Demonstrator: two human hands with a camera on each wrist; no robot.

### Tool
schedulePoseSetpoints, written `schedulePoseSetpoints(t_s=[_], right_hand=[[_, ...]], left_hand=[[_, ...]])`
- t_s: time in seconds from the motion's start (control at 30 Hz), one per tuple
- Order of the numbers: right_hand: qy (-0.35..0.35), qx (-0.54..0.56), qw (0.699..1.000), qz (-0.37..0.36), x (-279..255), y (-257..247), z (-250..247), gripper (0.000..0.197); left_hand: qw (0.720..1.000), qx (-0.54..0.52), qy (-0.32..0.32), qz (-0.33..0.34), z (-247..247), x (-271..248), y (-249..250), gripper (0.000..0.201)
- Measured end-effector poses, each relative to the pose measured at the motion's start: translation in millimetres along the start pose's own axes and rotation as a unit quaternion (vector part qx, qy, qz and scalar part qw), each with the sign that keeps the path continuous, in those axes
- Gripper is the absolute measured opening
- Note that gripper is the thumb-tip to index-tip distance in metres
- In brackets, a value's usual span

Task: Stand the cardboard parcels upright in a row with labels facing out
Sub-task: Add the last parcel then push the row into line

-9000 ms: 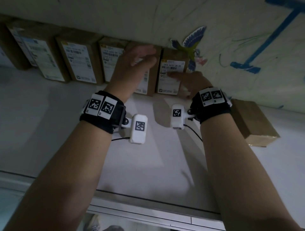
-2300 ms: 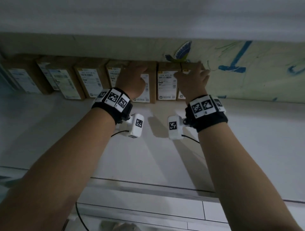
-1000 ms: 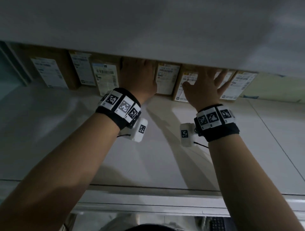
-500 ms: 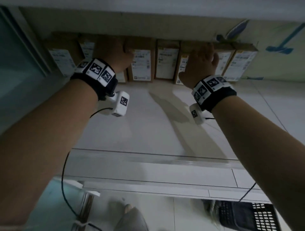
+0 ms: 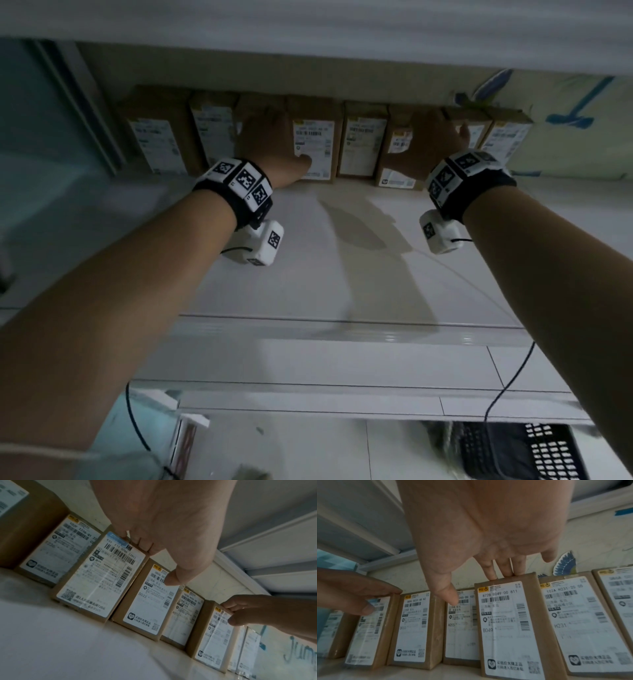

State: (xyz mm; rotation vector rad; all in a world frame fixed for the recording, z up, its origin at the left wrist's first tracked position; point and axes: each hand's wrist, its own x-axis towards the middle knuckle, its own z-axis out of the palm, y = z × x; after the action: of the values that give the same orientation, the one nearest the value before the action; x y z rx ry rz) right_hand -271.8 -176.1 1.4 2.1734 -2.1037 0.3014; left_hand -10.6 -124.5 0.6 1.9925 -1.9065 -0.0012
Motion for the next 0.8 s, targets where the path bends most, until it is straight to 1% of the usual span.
schedulePoseSetpoints(t_s=[0.1,0.17,0.2,0.33,0.43,0.53,0.67,0.8], right_hand=[[-0.002,0.004,1.000,0.008,1,4,5,0.111],[-0.021,0.005,1.000,0.003,-1,4,8,0.107],[-0.029,0.008,1.000,-0.001,-2,2,10,0.104],[-0.050,0.022,0.998,0.017,-5,3,9,0.100],[-0.059,0.027,0.998,0.017,-5,-2,10,0.105],[-0.056,0.028,0.998,0.020,-5,-1,14,0.111],[-0.048,0.037,0.998,0.024,-3,-4,11,0.105],[-0.044,0.036,0.998,0.022,-3,1,11,0.100]], left_hand=[[1.000,0.016,-0.006,0.008,8,3,-4,0.075],[1.000,0.025,-0.012,0.011,12,4,-8,0.084],[0.999,0.030,-0.009,0.012,13,4,-10,0.085],[0.998,0.050,0.005,0.034,15,10,-12,0.075],[0.998,0.057,0.005,0.034,14,10,-16,0.073],[0.997,0.065,0.021,0.042,16,10,-15,0.072],[0.996,0.086,0.026,0.012,24,11,-14,0.075],[0.994,0.101,0.031,0.010,29,18,-11,0.072]])
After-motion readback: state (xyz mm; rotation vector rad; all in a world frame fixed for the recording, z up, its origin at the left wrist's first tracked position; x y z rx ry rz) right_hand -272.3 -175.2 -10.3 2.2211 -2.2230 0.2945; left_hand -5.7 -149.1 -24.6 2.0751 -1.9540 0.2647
